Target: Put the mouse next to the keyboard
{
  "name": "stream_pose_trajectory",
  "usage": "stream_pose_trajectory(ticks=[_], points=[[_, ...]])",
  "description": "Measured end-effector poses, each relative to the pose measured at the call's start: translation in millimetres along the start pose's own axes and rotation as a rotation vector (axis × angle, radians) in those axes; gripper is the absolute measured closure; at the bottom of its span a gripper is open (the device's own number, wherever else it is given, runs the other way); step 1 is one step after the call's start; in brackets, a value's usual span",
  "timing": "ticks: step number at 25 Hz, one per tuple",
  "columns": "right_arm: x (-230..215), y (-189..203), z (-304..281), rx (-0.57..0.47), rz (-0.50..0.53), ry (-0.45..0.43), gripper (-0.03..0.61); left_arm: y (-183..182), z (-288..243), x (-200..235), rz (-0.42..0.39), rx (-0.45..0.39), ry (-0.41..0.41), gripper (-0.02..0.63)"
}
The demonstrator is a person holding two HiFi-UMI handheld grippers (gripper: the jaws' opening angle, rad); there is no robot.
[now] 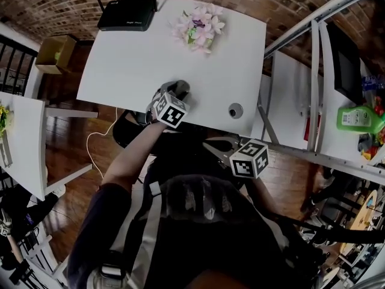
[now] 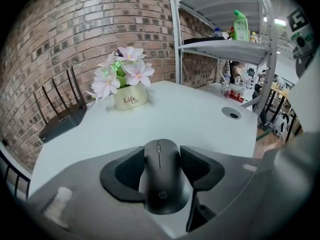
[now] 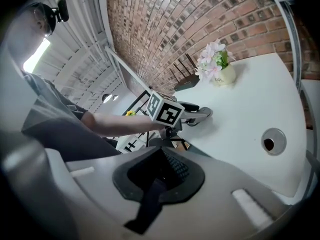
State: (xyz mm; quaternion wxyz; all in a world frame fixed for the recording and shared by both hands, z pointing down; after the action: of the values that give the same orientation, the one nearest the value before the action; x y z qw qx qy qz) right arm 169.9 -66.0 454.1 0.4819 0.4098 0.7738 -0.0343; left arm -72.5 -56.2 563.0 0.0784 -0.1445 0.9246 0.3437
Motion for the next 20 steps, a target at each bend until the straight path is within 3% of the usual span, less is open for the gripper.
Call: stream_pose_trajectory(ticks=[20], points=[[6.7,-16.5,-19.3,0.002,-0.020,0.022,0.575,57.3,23.4,70.3,0.106,0.046,-0.086,0.382]])
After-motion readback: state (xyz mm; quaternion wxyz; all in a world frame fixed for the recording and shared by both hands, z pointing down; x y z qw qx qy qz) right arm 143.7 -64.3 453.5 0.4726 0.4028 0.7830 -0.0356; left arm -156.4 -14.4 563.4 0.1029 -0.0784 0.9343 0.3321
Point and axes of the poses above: the fingertips, and each gripper's own axes: z backward along the fingers, x to its left, y out of its underside, the point moved 10 cm from there along z, backward along the fingers, and after that the axes turned 15 degrees about -z, right-handed, at the moved point
